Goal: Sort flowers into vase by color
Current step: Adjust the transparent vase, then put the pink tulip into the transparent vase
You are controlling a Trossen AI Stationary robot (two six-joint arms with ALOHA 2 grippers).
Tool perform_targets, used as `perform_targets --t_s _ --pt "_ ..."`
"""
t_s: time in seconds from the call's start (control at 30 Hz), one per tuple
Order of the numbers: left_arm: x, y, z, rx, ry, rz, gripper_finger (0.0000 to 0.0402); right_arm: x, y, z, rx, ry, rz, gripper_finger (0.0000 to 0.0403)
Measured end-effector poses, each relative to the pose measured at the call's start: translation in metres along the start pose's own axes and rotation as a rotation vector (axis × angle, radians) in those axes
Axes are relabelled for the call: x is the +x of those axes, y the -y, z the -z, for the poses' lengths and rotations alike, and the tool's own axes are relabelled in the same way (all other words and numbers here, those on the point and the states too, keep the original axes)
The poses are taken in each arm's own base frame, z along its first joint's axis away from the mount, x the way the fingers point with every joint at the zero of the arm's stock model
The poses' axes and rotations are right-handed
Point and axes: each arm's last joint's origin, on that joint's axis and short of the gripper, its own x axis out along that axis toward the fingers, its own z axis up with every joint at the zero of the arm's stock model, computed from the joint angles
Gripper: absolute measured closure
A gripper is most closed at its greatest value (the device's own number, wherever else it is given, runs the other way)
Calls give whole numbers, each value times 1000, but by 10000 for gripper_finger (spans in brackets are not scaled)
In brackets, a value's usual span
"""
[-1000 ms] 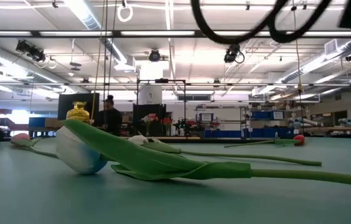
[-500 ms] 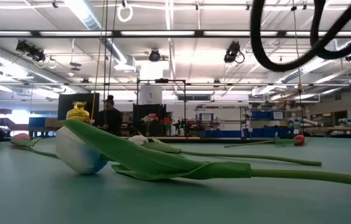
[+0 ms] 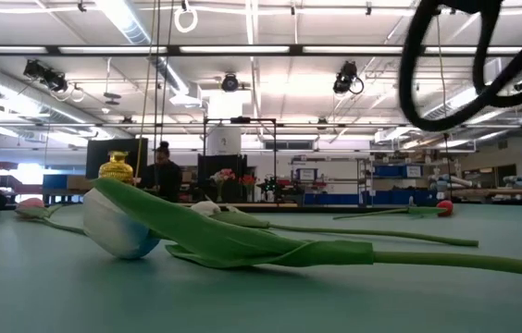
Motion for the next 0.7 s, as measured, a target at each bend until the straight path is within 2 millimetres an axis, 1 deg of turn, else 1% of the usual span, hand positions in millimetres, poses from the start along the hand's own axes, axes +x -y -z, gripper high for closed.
perform_targets --t_s 0.43,0.57,0.7 --pt "0 0 0 0 0 0 186 -14 14 -10 -36 89 87 154" --pt "0 0 0 0 0 0 186 -22 22 -15 -17 125 115 154" --pt "0 0 0 0 0 0 186 -36 35 -19 10 198 173 154"
